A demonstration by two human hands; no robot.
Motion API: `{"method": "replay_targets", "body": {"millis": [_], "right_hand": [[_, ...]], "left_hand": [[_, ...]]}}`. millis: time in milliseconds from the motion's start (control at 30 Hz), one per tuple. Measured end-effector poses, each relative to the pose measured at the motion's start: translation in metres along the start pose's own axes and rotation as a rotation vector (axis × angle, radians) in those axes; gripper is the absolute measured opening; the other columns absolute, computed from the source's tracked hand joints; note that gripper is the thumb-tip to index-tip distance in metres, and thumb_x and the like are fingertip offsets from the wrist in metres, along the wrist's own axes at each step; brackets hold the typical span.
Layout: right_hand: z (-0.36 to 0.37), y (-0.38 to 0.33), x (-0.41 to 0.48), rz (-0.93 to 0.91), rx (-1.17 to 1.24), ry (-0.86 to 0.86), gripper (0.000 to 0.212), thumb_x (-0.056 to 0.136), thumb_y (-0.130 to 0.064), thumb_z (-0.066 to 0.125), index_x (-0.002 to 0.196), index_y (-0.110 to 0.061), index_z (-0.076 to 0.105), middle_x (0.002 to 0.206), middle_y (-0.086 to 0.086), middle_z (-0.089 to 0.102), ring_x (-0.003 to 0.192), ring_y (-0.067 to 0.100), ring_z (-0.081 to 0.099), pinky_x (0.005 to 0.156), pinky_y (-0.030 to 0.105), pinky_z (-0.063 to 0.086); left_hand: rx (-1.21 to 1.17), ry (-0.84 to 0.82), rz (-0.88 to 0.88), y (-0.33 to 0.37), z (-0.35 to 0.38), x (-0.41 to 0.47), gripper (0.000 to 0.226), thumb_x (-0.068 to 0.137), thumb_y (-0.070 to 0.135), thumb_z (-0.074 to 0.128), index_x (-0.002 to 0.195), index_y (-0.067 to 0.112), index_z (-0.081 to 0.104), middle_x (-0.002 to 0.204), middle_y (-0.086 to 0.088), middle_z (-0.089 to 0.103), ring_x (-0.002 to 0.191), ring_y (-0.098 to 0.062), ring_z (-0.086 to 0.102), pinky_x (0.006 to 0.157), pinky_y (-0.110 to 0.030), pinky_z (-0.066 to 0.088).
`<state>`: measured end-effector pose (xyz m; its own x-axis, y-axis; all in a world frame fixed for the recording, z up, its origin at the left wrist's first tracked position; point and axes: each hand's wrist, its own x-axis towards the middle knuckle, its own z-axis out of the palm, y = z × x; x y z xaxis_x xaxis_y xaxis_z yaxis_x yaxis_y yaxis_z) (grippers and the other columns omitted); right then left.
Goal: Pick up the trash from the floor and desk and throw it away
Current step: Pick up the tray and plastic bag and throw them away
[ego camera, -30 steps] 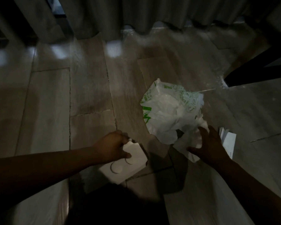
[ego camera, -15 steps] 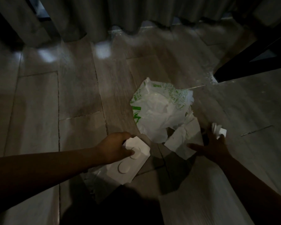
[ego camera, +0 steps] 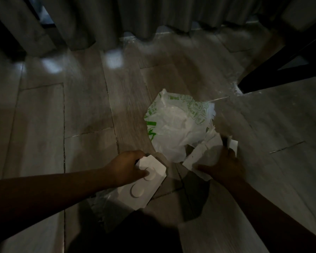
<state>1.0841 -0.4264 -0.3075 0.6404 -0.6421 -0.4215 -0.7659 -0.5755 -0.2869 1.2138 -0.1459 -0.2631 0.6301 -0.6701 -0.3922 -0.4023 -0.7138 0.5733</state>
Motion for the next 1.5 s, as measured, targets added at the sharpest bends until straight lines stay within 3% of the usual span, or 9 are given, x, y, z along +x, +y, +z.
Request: {"method": "replay_targets", "body": {"millis": [100,233,433,633,833,1067,1233,1400,1500], "right_hand": [[0.005,0.003,0.000,-0.004,-0.063,-0.033,0.129,0.050,-0.069,0.078,0.148,-0.020,0.011,0.149,0.011,0.024,0.134,0.037,0.031,0.105,0.052,0.036],[0.006,0.010,0.000,-0.020,-0.019,0.042,0.099,0.063,-0.053,0.080,0.140,-0.014,0.033,0.141,0.011,0.038,0.124,0.033,0.044,0.098,0.049,0.045],[0.002,0.017,-0.003,-0.109,-0.089,0.135,0.045,0.091,-0.037,0.059,0.129,-0.013,0.053,0.129,0.011,0.054,0.113,0.024,0.053,0.093,0.035,0.042],[-0.027,0.016,-0.015,-0.097,0.259,0.312,0.016,0.091,-0.018,0.061,0.097,-0.004,0.069,0.093,0.015,0.069,0.070,0.018,0.054,0.068,0.028,0.039],[-0.043,-0.017,-0.024,-0.227,0.298,0.519,0.023,0.088,-0.016,0.065,0.106,-0.002,0.067,0.102,0.016,0.068,0.083,0.023,0.060,0.076,0.029,0.040],[-0.045,-0.063,-0.010,-0.485,0.095,0.311,0.021,0.090,-0.025,0.061,0.105,-0.011,0.067,0.103,0.009,0.064,0.091,0.023,0.060,0.074,0.025,0.037],[-0.026,-0.079,-0.013,-0.448,0.069,0.014,0.061,0.078,-0.025,0.076,0.133,-0.013,0.050,0.137,0.010,0.047,0.121,0.026,0.050,0.098,0.031,0.040],[-0.013,-0.078,-0.015,-0.491,0.017,0.034,0.094,0.070,-0.041,0.080,0.145,-0.016,0.030,0.149,0.009,0.030,0.131,0.027,0.036,0.098,0.028,0.034],[-0.010,-0.075,-0.010,-0.476,-0.006,0.023,0.115,0.064,-0.058,0.077,0.152,-0.023,0.011,0.158,0.008,0.013,0.143,0.030,0.019,0.111,0.040,0.028]], "left_hand": [[-0.004,0.003,0.004,-0.001,0.000,0.000,0.037,0.081,0.036,0.072,0.114,0.024,0.060,0.084,0.019,0.053,0.067,0.012,0.046,0.055,-0.001,0.038],[0.000,-0.023,0.004,-0.004,-0.001,0.000,0.040,0.081,0.037,0.071,0.118,0.027,0.058,0.091,0.020,0.053,0.069,0.012,0.046,0.054,-0.005,0.034],[-0.020,-0.019,-0.002,-0.005,-0.001,0.000,0.042,0.081,0.037,0.071,0.119,0.026,0.057,0.102,0.016,0.057,0.078,0.006,0.048,0.061,-0.004,0.033],[-0.065,-0.015,0.017,-0.007,-0.006,-0.001,0.029,0.080,0.036,0.072,0.106,0.030,0.060,0.092,0.020,0.057,0.075,0.013,0.050,0.059,-0.003,0.035],[-0.073,-0.007,-0.009,-0.011,-0.009,-0.001,0.025,0.080,0.036,0.072,0.101,0.031,0.060,0.092,0.018,0.058,0.081,0.006,0.053,0.064,-0.008,0.037],[-0.059,0.018,-0.017,-0.017,-0.011,-0.002,0.022,0.078,0.039,0.073,0.094,0.038,0.056,0.089,0.021,0.058,0.080,0.009,0.053,0.065,-0.009,0.040],[-0.050,0.024,-0.019,-0.025,-0.014,-0.005,0.022,0.080,0.039,0.071,0.096,0.035,0.057,0.091,0.019,0.059,0.079,0.008,0.052,0.066,-0.011,0.040],[-0.038,0.037,-0.045,-0.030,-0.016,-0.005,0.030,0.081,0.036,0.071,0.106,0.023,0.061,0.098,0.011,0.061,0.084,-0.001,0.055,0.075,-0.021,0.046],[-0.036,0.031,-0.061,-0.030,-0.016,-0.003,0.031,0.082,0.036,0.070,0.108,0.024,0.060,0.096,0.014,0.058,0.082,0.001,0.053,0.072,-0.017,0.043]]}}
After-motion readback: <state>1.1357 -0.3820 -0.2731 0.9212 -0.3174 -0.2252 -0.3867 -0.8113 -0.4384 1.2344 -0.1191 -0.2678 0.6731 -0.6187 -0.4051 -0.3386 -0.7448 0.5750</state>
